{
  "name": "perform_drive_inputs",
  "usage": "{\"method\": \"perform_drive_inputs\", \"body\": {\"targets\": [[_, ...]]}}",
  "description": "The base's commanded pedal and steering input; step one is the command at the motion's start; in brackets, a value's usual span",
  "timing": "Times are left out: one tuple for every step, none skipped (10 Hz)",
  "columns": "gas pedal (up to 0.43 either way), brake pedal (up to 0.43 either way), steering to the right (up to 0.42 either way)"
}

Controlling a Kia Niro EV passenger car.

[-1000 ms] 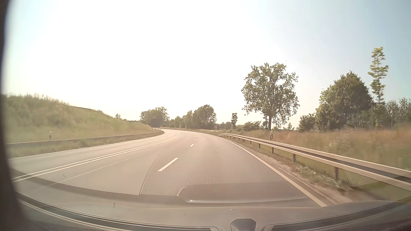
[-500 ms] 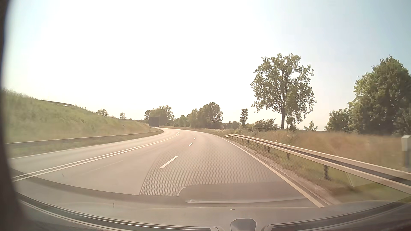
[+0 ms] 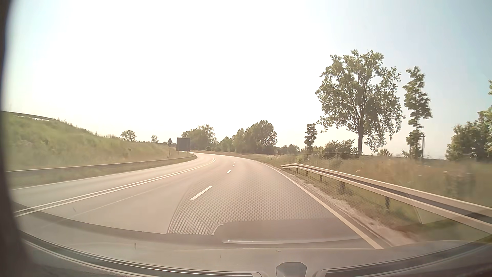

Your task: Follow the waypoints while adhering to traffic rules and regulations

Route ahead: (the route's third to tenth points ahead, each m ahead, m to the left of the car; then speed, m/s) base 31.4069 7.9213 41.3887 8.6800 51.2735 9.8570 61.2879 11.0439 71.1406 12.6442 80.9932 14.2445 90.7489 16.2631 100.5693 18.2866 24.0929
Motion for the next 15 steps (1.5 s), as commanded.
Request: {"method": "perform_drive_inputs", "body": {"targets": [[0.441, 0.006, -0.015], [0.441, 0.006, -0.015], [0.441, 0.006, -0.015], [0.441, 0.006, -0.015], [0.441, 0.006, -0.015], [0.441, 0.006, -0.015], [0.441, 0.006, -0.015], [0.441, 0.006, -0.015], [0.441, 0.006, -0.015], [0.441, 0.006, -0.015], [0.441, 0.006, -0.014], [0.441, 0.006, -0.014], [0.441, 0.006, -0.013], [0.441, 0.006, -0.013], [0.441, 0.006, -0.013]]}}
